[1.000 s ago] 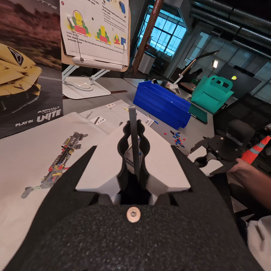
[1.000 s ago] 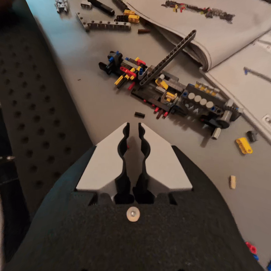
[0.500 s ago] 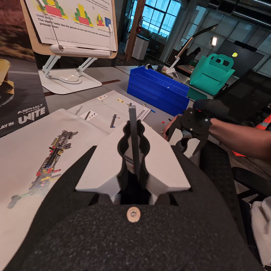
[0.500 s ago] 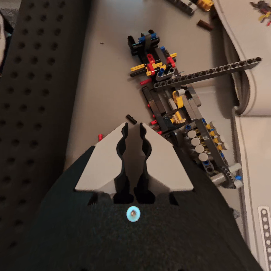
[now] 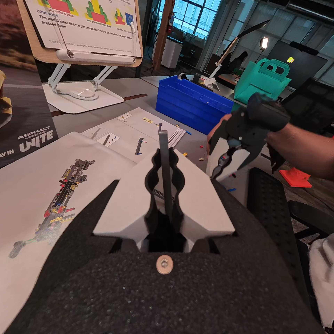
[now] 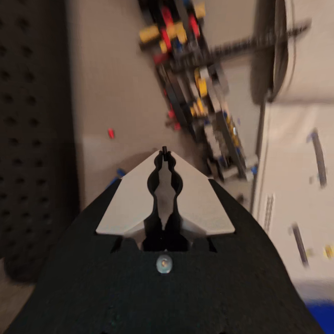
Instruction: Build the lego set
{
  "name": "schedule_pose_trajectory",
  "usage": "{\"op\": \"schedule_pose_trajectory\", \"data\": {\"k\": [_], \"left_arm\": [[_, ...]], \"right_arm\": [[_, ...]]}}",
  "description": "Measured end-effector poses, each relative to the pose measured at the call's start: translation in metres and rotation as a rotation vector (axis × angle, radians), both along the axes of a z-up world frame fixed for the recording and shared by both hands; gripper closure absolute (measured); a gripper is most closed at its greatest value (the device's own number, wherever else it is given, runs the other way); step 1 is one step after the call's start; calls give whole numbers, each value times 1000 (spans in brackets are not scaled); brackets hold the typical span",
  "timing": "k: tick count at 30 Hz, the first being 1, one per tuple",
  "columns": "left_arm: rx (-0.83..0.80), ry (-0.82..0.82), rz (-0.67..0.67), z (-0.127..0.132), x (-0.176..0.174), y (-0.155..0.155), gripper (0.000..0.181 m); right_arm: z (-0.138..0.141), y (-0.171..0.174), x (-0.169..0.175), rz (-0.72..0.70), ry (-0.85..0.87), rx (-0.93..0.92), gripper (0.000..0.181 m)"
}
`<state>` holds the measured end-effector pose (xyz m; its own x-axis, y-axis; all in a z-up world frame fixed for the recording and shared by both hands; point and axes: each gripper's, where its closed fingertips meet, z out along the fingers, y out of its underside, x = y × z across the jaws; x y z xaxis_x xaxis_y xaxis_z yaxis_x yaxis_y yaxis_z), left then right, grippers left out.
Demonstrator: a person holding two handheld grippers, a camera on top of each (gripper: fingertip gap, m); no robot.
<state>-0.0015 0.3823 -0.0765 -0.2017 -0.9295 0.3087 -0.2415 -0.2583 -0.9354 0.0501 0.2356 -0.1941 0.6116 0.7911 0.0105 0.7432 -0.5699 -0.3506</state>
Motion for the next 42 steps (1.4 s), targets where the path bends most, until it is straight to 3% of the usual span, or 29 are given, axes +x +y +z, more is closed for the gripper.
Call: {"op": "schedule_pose_trajectory", "data": {"k": [5,12,16,26,32,36,42], "left_arm": [[-6,-5,-3,2,0,-3,174],[55,-1,5,2,0,-7,174],[56,-9,4,5,-1,-7,174],[61,-13,10,6,-2,-6,174],[54,-21,12,9,-3,-5,174],[52,-25,7,11,-4,-6,174],[56,-17,-8,8,-3,-11,174]], "right_arm": [[8,-51,91,-187,-454,-346,177],[-10,-76,144,-140,-766,-563,176],[-17,-77,155,-93,-816,-583,176],[-20,-74,149,-63,-799,-559,175],[2,-70,150,-131,-713,-441,155],[26,-61,158,-335,-544,-228,160],[23,-62,136,-757,-26,19,151]]}}
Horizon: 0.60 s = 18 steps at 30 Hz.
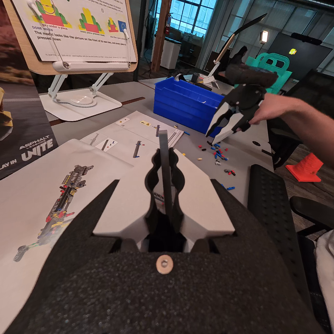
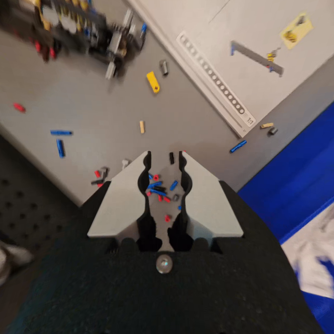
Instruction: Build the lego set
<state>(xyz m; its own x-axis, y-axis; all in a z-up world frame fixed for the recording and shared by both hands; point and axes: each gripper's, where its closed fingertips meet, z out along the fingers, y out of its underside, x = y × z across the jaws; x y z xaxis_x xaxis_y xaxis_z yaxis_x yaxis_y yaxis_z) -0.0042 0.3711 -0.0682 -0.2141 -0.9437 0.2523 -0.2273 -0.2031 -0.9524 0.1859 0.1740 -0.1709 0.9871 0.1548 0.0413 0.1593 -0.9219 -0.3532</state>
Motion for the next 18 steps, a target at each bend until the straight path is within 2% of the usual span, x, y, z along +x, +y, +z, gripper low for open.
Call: {"op": "schedule_pose_trajectory", "data": {"k": [3,7,12,18], "left_arm": [[1,-3,-10,1,0,-3,174],[1,6,-30,-2,2,-10,174],[25,19,-39,-7,3,-14,174],[24,26,-37,-9,4,-13,174]], "right_arm": [[-7,-4,2,-142,51,177,154],[-21,-13,15,-224,-8,256,158],[-43,-18,16,-227,5,246,159],[-43,-14,10,-191,85,279,177]]}}
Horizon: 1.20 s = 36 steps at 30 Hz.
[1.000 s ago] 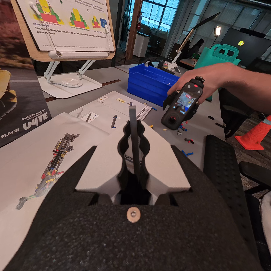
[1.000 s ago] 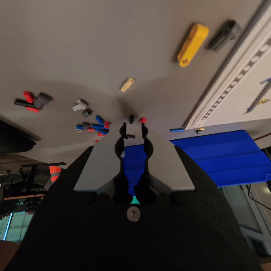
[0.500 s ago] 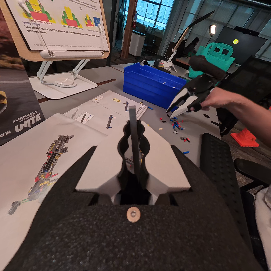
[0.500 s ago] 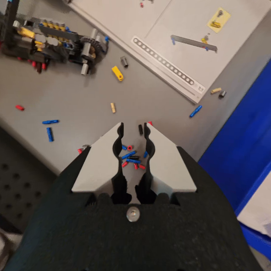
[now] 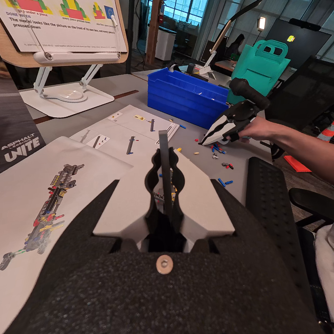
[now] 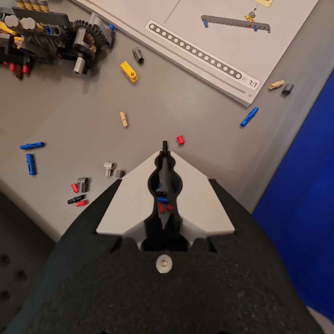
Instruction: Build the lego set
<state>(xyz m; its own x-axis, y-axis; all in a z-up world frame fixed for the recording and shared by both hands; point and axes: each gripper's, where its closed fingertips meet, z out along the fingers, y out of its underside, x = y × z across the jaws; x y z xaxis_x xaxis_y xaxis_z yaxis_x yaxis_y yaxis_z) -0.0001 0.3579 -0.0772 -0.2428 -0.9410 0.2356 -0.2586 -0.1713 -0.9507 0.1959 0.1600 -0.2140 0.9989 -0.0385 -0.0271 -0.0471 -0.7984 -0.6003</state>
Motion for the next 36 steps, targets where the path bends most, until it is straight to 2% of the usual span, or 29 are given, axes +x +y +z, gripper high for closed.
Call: {"op": "schedule_pose_trajectory", "data": {"k": [4,7,10,15,22,36], "left_arm": [[4,-2,-2,1,-1,-1,174],[2,-9,-2,3,-2,-1,174],[-3,-15,-2,6,-3,0,174],[-3,-27,7,10,-5,2,174],[-10,-21,6,8,-5,3,174],[-3,-18,-1,7,-4,1,174]], "right_arm": [[15,-17,-14,99,3,-163,178],[35,-67,-1,168,-138,-531,178],[43,-134,12,179,-165,-980,178],[35,-178,29,189,-185,-1288,178],[14,-192,26,252,-192,-1400,178],[12,-190,26,281,-201,-1402,177]]}}
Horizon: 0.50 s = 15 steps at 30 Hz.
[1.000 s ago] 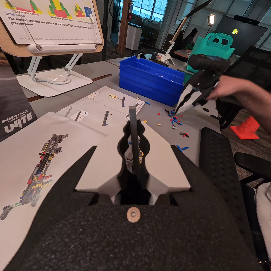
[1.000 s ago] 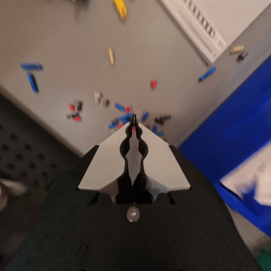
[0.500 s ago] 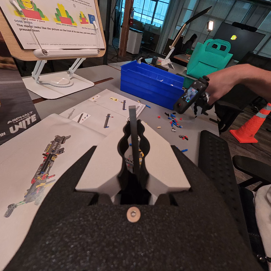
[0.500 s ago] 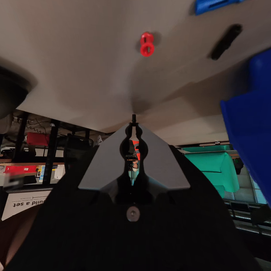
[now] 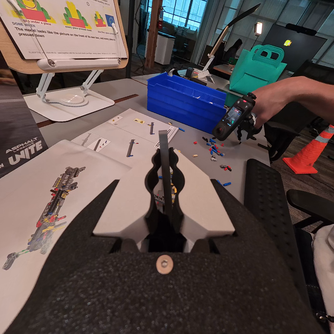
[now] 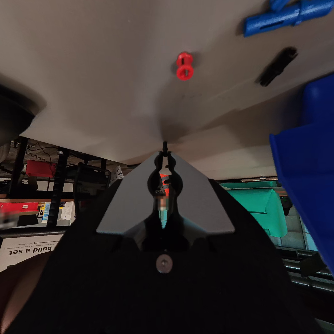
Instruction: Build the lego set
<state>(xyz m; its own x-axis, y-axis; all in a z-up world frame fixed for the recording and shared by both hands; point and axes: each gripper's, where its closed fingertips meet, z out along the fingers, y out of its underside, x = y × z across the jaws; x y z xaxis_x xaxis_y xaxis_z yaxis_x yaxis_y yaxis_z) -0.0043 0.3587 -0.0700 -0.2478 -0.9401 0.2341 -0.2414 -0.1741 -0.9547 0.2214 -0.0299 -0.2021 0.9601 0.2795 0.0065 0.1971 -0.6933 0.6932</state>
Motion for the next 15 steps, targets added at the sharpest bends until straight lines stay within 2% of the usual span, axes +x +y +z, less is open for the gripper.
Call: {"op": "schedule_pose_trajectory", "data": {"k": [11,13,15], "left_arm": [[11,6,-13,-2,0,-4,174],[8,8,-12,-3,0,-3,174],[6,7,-8,-2,0,-1,174]], "right_arm": [[2,1,-1,10,14,70,160],[14,3,4,1,-2,187,158],[24,13,1,-72,28,421,160]]}}
